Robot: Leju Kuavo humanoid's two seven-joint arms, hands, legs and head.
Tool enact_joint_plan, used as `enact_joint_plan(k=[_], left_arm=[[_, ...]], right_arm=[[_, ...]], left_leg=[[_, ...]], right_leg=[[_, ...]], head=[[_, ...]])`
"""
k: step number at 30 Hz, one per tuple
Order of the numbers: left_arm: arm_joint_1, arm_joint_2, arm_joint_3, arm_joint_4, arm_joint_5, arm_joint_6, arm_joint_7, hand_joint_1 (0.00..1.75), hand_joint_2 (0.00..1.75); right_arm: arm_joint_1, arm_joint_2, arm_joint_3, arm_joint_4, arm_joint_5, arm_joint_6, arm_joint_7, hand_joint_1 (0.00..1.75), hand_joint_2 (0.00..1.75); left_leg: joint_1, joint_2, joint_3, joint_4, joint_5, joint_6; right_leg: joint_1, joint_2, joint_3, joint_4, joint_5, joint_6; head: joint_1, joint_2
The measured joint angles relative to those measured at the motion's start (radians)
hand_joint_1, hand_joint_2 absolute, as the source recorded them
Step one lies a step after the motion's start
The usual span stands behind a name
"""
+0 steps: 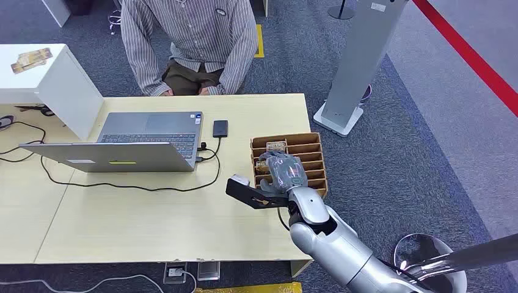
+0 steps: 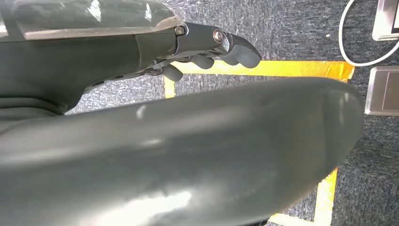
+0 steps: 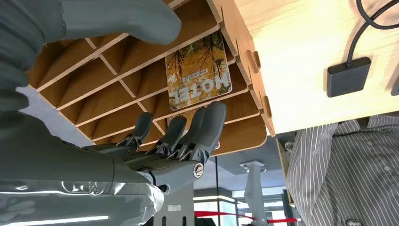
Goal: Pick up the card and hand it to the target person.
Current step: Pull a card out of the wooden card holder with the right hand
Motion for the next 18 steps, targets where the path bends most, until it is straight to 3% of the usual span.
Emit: enact_joint_plan(k=[18], left_arm=[[0.0,0.0,0.0,0.0,0.001,-0.002,0.0,0.0,0.0]], right_arm=[[-0.001,0.0,-0.001,0.015,-0.008,-0.009,0.0,0.7,1.75]], left_leg=[[0.0,0.0,0.0,0.0,0.0,0.0]], right_leg=[[0.0,0.0,0.0,0.0,0.0,0.0]], head=[[0.0,0.0]])
